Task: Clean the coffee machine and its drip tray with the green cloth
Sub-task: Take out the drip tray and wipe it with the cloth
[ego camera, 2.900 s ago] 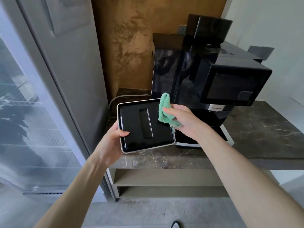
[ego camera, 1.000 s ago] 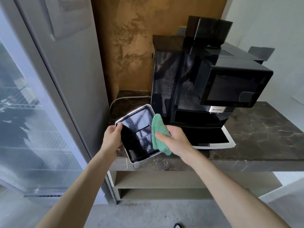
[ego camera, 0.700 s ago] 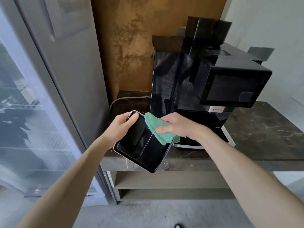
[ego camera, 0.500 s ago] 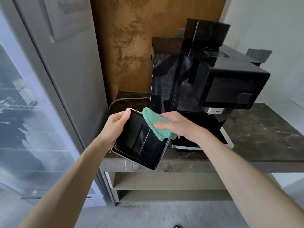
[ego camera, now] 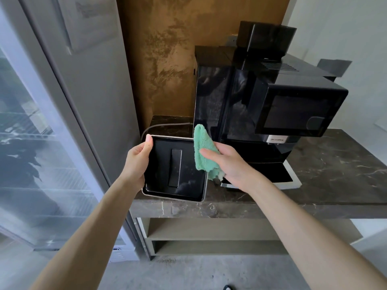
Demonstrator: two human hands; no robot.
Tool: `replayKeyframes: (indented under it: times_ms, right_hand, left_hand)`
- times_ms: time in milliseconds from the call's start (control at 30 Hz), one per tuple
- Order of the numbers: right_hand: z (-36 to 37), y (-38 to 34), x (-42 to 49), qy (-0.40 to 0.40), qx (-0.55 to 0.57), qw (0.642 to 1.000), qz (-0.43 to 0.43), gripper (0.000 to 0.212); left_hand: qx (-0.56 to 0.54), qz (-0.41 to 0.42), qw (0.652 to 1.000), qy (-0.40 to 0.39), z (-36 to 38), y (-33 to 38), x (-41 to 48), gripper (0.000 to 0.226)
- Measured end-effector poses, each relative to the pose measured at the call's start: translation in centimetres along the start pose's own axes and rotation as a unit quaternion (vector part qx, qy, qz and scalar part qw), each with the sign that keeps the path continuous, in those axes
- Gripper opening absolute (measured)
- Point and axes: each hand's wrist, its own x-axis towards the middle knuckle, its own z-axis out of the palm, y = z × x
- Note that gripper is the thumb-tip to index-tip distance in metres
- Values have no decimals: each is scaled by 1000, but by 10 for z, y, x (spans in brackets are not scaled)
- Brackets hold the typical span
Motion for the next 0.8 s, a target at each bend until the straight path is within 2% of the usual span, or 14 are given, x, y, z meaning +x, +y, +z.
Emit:
replayKeyframes:
  times_ms: [100,167,267,567,633,700,767,800]
  right_hand:
    - [16,12,-3,30,42,998,-27,23]
    - [24,23,-7,45,23,998,-32,28]
    - [28,36,-14,59,0,998,-23,28]
    - [19,40,-17,52,26,998,15,23]
    - [16,34,-15,75,7,997,11,18]
    - [8,22,-12,97,-35,995,5,13]
    - [-6,5,-10,103,-70,992,10,10]
    - [-15,-4,-10,94,-84,992,18,9]
  left_hand:
    - [-77,-27,995,55,11,-3,-6,50]
    - [-113,-43,989,87,11,-7,-6,51]
    - [-138,-65,982,113,8,-12,-7,52]
    - [-202,-118,953,192,16,-25,-12,44]
    - [-219,-140,949,178,19,-29,-12,46]
    - [-228,-157,954,117,22,-32,-11,52]
    - [-159,-130,977,64,19,-31,-12,47]
    - [-89,-96,990,57,16,-30,-11,41]
